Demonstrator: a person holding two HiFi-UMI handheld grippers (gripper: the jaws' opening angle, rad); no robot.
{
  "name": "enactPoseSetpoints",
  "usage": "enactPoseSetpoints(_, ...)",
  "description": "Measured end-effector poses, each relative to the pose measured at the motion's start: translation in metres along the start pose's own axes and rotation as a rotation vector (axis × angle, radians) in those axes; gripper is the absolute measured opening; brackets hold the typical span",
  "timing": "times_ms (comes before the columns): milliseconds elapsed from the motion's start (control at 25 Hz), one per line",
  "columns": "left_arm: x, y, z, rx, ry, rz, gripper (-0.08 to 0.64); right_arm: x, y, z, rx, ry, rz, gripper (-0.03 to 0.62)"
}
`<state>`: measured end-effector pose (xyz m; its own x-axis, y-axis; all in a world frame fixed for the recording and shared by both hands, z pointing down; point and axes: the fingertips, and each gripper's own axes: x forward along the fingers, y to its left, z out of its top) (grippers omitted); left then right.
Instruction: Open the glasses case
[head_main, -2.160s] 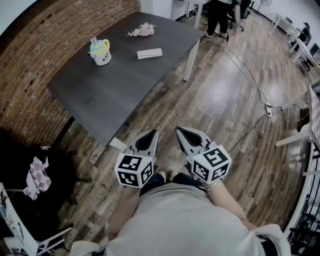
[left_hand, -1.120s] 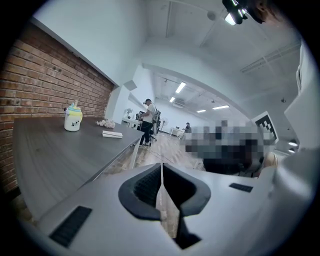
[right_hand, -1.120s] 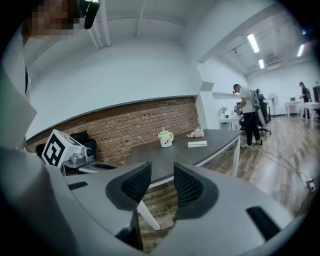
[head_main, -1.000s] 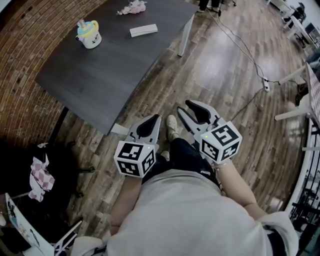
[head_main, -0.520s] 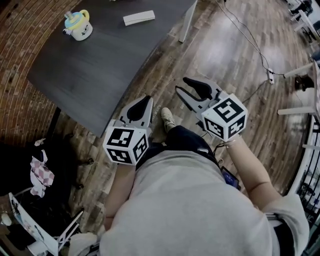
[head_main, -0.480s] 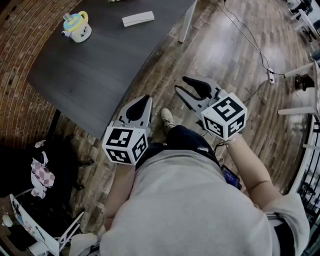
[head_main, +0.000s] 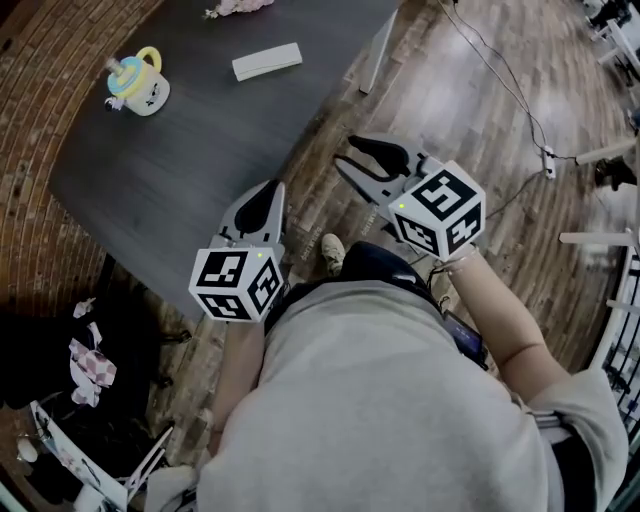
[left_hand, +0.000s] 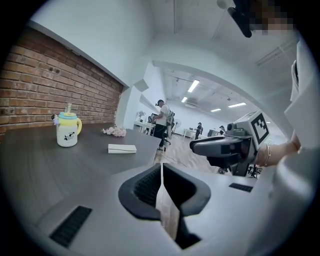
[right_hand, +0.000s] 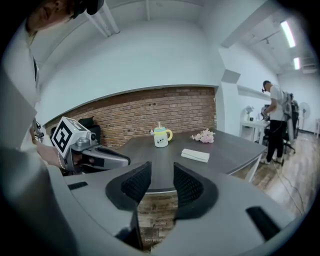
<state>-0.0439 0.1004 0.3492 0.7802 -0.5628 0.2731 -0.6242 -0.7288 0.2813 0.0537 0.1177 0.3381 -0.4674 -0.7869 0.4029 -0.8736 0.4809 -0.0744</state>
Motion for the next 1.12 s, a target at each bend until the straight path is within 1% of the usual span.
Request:
enactPoseSetpoints(240,0.052,0.013,0.017,-0.011,-0.011,0.018,0.029,0.019,-0.044,0.007,0.003,0.006,0.006,0.133)
enactPoseSetpoints(360,0.064,0.016,0.015,-0.024,0.008,0.032,0.029,0.023,-0.060,0.000,0.038,0.023,0.004,0.138)
enactPoseSetpoints(480,0.073,0.017,0.012,-0.040,0.027,0.033,0.029,0.024,-0.069,-0.004,0.072,0.030,0.000,0.138)
enactPoseSetpoints(680,0.083,0.017,0.014,-0.037,0.041,0.020,0.029,0.029,-0.075,-0.008,0.109,0.023,-0.010,0.138)
enactPoseSetpoints(840,0.094,0.022,0.017,-0.033,0.044,0.009,0.029,0.032,-0.083,-0.005,0.143,-0.007,-0.048,0.138)
enactPoseSetpoints(960,0.103,0.030,0.022,-0.038,0.038,0.018,0.029,0.036,-0.095,-0.001,0.182,-0.030,-0.071,0.138)
enactPoseSetpoints(1120,0.116,0.043,0.025,-0.060,0.038,0.036,0.029,0.047,-0.104,0.006,0.188,-0.034,-0.058,0.138)
